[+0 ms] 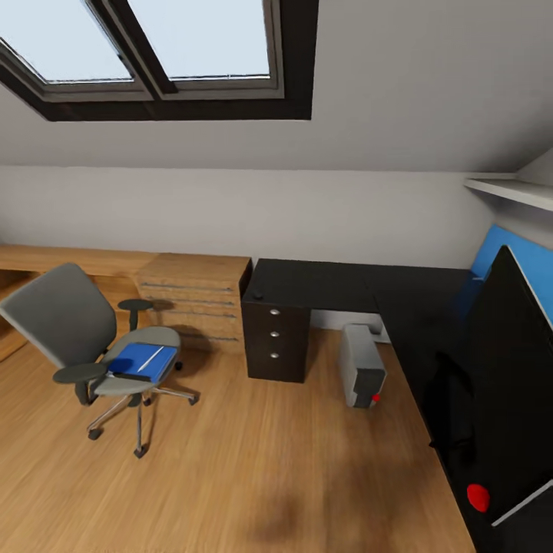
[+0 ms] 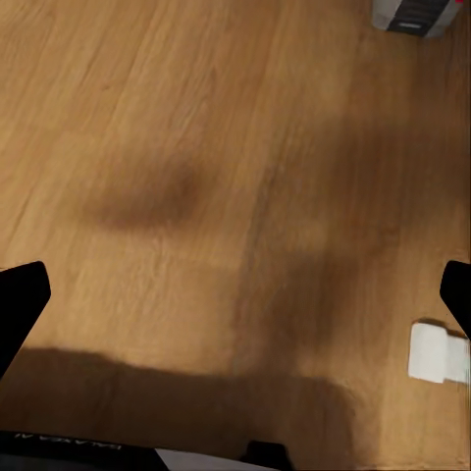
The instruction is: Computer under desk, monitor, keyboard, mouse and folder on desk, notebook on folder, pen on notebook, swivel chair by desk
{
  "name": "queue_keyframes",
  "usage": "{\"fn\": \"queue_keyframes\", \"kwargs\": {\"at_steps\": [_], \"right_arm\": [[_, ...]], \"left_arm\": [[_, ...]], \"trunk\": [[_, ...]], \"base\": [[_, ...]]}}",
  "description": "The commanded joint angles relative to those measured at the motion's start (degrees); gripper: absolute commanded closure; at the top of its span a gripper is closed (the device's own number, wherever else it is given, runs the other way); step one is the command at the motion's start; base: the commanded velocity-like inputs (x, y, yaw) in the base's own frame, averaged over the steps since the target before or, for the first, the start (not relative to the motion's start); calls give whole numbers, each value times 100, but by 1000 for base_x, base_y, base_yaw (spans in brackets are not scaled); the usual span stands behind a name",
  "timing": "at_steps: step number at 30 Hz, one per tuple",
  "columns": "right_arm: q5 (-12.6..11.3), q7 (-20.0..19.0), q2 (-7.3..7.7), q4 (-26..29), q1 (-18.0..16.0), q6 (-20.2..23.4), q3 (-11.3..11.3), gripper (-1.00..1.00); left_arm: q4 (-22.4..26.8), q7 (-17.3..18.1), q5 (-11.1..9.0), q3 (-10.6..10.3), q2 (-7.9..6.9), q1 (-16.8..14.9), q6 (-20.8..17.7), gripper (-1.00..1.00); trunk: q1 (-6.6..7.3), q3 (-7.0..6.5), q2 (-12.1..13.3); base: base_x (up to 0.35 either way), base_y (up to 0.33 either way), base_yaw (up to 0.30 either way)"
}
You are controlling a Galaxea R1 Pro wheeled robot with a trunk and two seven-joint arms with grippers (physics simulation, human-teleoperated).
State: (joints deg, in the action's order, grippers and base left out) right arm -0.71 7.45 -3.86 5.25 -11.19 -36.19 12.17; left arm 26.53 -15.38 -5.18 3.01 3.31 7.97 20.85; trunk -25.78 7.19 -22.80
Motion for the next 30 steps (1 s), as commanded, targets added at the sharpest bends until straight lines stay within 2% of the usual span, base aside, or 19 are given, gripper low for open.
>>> {"fn": "queue_keyframes", "kwargs": {"at_steps": [1, 17, 18, 30], "right_arm": [[-7, 46, -1, -7, -6, -14, 49, -100], [0, 46, -9, -7, -6, -19, 53, -100], [-4, 46, -6, -7, -6, -20, 49, -100], [0, 46, -1, -7, -6, -20, 54, -100]], "left_arm": [[10, 18, -54, 11, 3, 2, 16, -100], [10, 18, -55, 6, 3, 2, 21, -100], [10, 13, -58, 9, 3, 2, 114, -100], [10, 9, -62, 7, 3, 2, 310, -100]], "trunk": [[0, 13, -12], [0, 20, -12], [0, 20, -12], [0, 20, -12]], "base": [[-337, 0, -191], [-337, -65, -36], [-274, -224, -57], [-265, -238, -211]]}}
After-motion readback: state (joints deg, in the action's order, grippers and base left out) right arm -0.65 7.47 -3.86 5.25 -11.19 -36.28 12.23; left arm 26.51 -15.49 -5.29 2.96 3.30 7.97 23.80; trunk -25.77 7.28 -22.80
